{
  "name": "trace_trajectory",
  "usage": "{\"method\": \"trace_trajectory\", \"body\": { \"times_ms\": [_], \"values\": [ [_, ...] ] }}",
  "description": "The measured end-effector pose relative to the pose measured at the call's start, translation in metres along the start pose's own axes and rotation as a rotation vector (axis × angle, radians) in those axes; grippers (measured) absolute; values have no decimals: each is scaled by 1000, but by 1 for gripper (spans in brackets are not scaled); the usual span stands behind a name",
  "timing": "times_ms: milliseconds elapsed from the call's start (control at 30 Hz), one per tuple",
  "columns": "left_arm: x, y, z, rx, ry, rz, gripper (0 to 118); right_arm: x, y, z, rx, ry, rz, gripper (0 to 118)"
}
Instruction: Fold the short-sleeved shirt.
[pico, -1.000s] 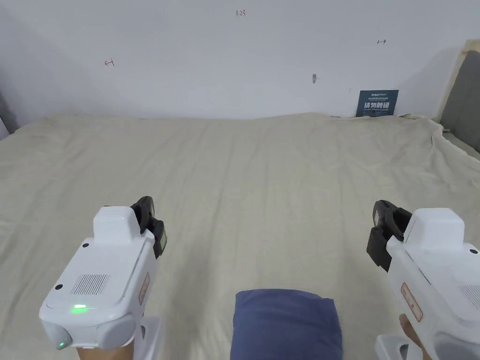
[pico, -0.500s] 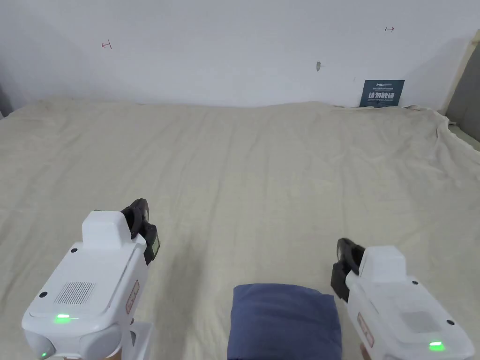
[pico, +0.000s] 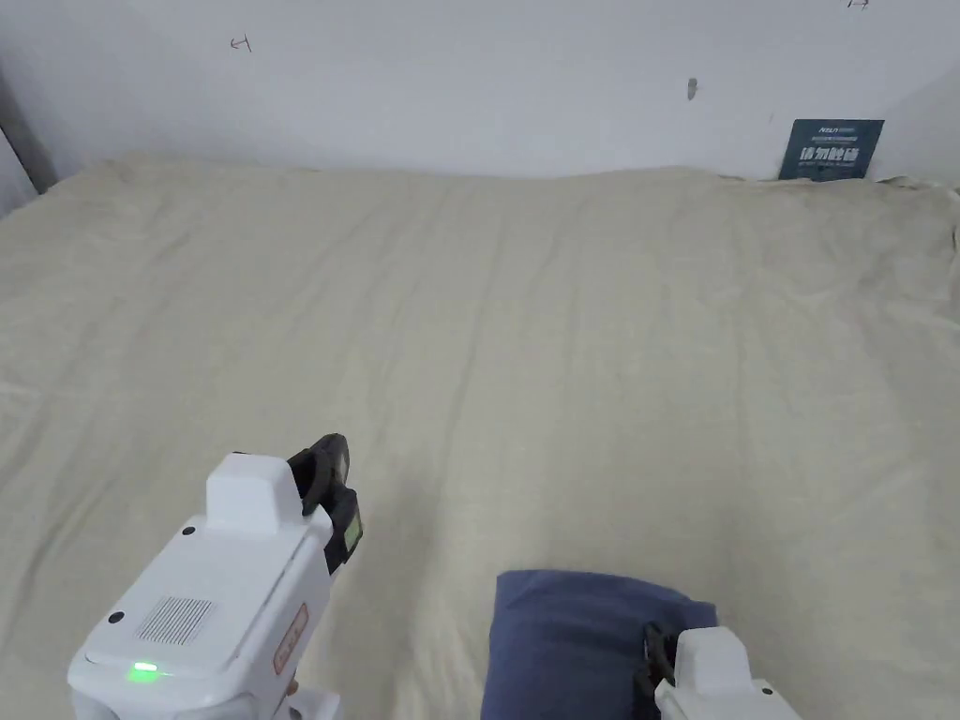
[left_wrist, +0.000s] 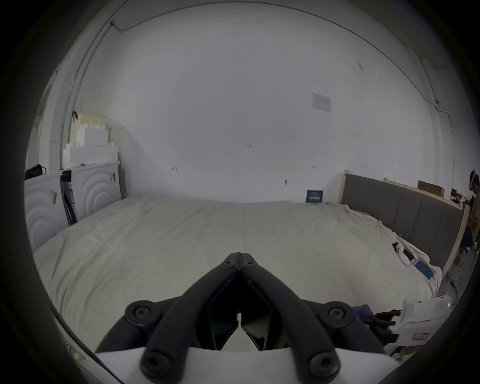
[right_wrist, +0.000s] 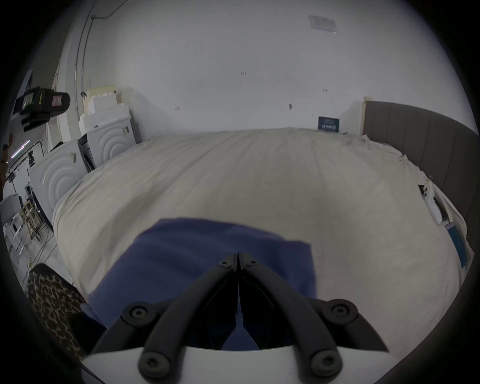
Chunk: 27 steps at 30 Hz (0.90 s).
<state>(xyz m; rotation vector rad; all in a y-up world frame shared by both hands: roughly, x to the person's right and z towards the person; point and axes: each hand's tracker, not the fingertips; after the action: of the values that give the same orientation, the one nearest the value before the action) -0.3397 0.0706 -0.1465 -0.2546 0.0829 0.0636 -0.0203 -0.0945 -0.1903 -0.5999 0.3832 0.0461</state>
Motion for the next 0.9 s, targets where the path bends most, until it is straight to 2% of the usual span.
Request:
{"method": "trace_trajectory", "body": {
  "times_ms": [267,367,400,433,533,600,900],
  "values": [
    [12,-40,-18,-189,-117,111,0,-1,-18,-8,-10,-23,3,0],
    [14,-58,-34,-367,-209,203,10,1,-24,-7,8,-18,19,0],
    [15,-66,-41,-427,-230,235,16,1,-25,-6,15,-14,14,0],
    [16,-73,-47,-490,-252,257,28,3,-25,-5,19,-8,7,0],
    [23,-98,-69,-690,-301,299,72,3,-26,-5,22,-7,-6,0],
    [29,-113,-82,-782,-331,316,83,3,-26,-5,21,-8,2,0],
    [45,-125,-121,-890,-412,338,81,5,-25,-4,16,2,-14,0]
  ]
}}
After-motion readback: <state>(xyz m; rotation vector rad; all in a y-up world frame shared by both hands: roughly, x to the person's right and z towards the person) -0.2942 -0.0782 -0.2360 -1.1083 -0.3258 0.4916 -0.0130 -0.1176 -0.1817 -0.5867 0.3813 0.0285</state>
